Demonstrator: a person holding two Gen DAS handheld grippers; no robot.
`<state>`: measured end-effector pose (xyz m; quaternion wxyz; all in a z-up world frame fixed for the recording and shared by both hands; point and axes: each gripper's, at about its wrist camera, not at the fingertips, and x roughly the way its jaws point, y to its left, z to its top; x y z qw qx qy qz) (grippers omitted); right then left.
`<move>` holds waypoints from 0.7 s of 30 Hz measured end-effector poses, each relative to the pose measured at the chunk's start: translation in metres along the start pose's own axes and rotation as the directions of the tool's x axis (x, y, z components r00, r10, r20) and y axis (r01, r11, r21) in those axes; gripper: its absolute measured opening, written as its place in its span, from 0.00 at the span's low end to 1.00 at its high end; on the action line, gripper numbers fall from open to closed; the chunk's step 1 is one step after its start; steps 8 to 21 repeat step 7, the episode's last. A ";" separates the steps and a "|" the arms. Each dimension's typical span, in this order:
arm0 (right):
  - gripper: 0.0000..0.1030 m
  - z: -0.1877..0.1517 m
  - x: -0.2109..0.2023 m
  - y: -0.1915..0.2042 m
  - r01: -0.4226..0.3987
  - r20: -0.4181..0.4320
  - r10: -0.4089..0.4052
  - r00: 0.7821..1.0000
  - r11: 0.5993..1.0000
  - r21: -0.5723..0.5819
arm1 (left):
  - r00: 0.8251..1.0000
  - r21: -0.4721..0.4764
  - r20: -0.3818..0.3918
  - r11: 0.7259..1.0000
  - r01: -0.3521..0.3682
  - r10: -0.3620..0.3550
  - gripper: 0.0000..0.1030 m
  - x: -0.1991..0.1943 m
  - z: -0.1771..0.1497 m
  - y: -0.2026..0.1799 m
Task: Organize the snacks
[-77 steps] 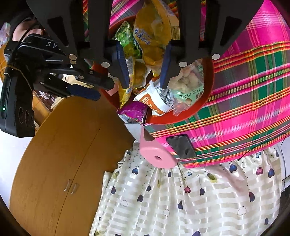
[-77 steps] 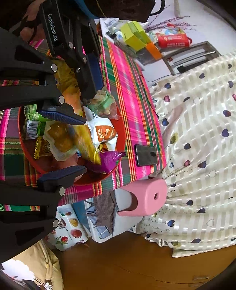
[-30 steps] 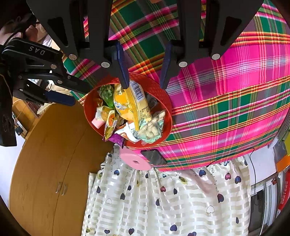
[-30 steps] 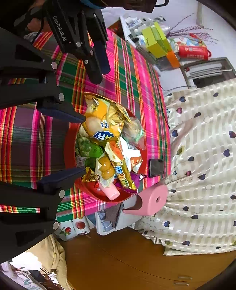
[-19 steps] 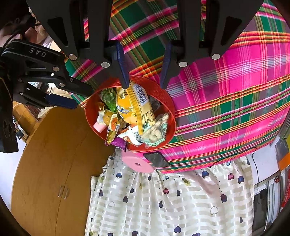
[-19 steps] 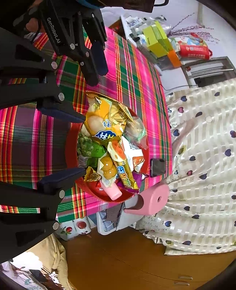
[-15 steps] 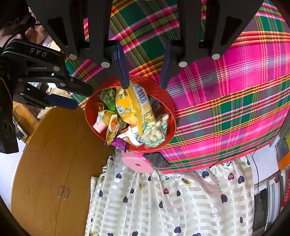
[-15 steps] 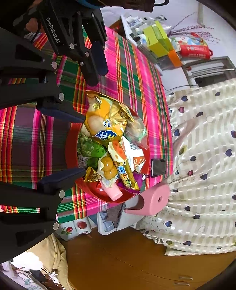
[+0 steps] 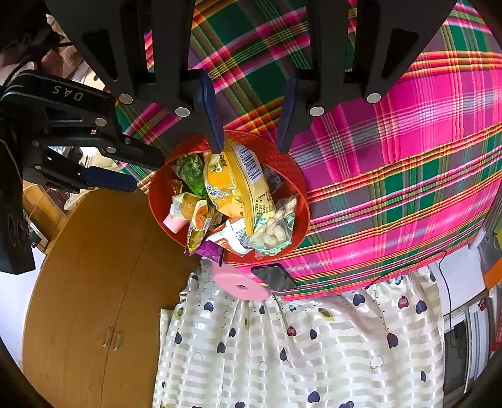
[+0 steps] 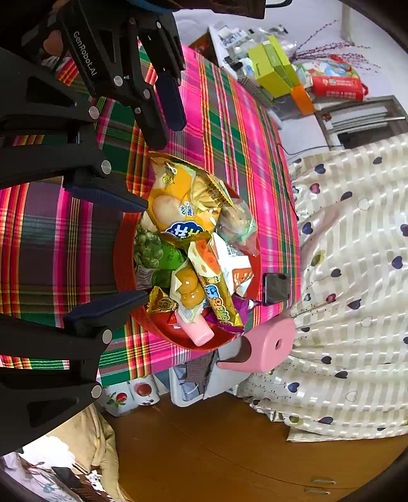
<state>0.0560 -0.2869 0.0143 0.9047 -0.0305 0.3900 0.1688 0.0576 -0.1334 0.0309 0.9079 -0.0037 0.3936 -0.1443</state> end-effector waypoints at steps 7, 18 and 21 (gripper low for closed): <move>0.49 0.000 0.002 -0.003 0.001 0.001 -0.001 1.000 1.000 0.003 | 1.000 0.007 0.016 1.000 0.003 -0.003 0.35 -0.002 0.000 -0.002; 0.49 0.000 0.002 -0.003 0.001 0.001 -0.001 1.000 1.000 0.003 | 1.000 0.007 0.016 1.000 0.003 -0.003 0.35 -0.002 0.000 -0.002; 0.49 0.000 0.002 -0.003 0.001 0.001 -0.001 1.000 1.000 0.003 | 1.000 0.007 0.016 1.000 0.003 -0.003 0.35 -0.002 0.000 -0.002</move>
